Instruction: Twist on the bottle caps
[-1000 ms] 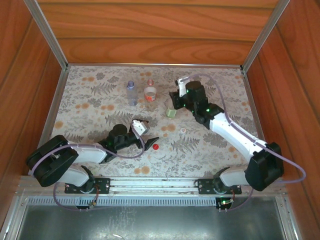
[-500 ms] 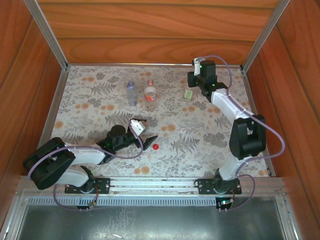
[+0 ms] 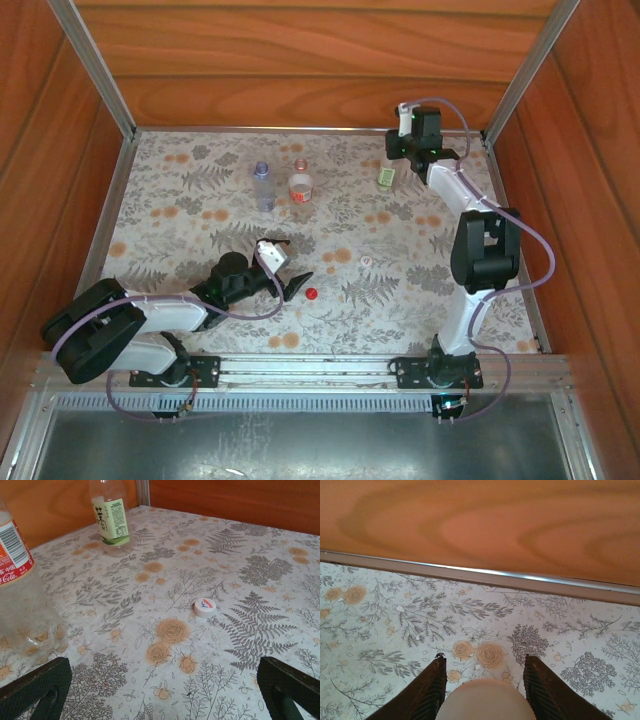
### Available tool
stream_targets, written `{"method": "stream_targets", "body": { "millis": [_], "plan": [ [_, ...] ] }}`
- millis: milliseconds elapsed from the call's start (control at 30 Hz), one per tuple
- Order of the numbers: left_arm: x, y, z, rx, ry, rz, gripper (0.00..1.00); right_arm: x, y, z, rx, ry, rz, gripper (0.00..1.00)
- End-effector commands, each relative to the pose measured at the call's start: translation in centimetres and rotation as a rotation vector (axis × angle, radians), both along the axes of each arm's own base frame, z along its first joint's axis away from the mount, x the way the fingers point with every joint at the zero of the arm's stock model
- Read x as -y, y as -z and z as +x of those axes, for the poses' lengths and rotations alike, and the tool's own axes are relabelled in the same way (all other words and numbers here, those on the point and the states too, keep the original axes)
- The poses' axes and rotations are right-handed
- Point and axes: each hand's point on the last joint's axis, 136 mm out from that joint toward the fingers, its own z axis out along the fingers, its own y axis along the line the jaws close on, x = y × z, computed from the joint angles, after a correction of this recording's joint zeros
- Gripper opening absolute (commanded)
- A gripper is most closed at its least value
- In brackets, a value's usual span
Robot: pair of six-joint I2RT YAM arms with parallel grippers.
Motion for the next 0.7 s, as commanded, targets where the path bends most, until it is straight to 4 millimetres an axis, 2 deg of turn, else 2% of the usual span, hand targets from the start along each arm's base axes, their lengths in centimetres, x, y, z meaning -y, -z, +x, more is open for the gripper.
{"method": "stream_targets", "body": {
  "millis": [0,67,200,467,633,667],
  "plan": [
    [0.1,-0.4,0.5,0.003,-0.014,-0.017,1.00,-0.1,0.4,-0.3,-0.025,-0.029,-0.015,0.51],
    [0.2,-0.4,0.5,0.004,-0.013,-0.015,1.00,0.0,-0.3,-0.5,-0.015,-0.027,-0.014,0.62],
    [-0.1,-0.2,0.7,0.003,-0.027,-0.010,1.00,-0.1,-2.1,-1.1,0.008,-0.037,-0.004,0.76],
    [-0.7,-0.2,1.3,0.015,-0.067,-0.001,1.00,-0.3,-5.0,-3.7,0.042,-0.074,0.004,0.86],
    [-1.5,0.0,1.8,0.014,-0.097,0.005,1.00,-1.1,-5.8,-6.2,0.042,-0.113,0.028,0.88],
    [-1.7,0.1,1.9,0.013,-0.104,0.005,1.00,-1.3,-7.2,-7.2,0.067,-0.124,0.036,0.88]
  ]
}}
